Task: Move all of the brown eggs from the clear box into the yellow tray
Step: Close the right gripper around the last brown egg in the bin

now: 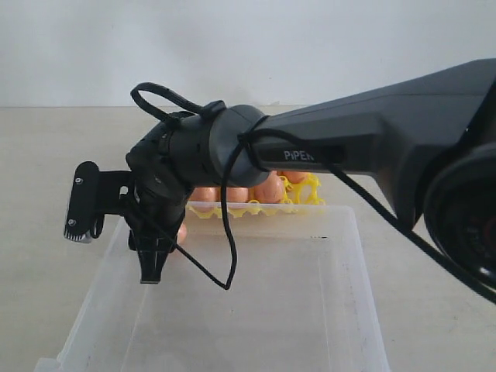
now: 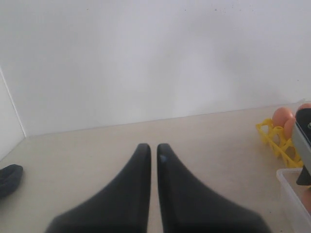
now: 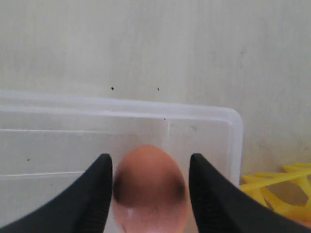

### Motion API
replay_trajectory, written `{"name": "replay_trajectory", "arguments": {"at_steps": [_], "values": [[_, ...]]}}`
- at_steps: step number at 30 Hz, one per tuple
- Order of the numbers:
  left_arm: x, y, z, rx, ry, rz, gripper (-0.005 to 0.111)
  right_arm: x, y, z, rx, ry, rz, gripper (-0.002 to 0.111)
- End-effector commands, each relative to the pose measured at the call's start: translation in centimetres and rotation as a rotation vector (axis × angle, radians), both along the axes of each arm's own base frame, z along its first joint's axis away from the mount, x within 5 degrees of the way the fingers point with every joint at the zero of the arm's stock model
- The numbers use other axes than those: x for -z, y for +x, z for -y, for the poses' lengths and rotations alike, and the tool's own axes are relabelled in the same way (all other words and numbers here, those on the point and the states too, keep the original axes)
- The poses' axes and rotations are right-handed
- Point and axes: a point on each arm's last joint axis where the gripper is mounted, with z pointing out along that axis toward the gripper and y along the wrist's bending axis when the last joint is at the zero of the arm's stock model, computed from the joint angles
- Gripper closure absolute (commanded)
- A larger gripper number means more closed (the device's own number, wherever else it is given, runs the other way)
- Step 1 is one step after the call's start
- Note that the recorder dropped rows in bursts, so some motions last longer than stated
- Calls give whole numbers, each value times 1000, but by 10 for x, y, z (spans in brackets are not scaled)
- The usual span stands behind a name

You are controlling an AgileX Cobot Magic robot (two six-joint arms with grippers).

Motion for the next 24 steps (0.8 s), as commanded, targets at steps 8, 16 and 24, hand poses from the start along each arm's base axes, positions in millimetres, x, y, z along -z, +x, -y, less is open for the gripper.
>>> {"name": "replay_trajectory", "arguments": {"at_steps": [8,16,24], "values": [[1,0,0,7,0,-1,103,2,13,19,157,19,-64,65],[1,0,0,7,0,1,103,18,12,21,173,-15,-113,65],[1,0,0,7,0,-1,103,20,8,26,210,-68,-169,108]]}}
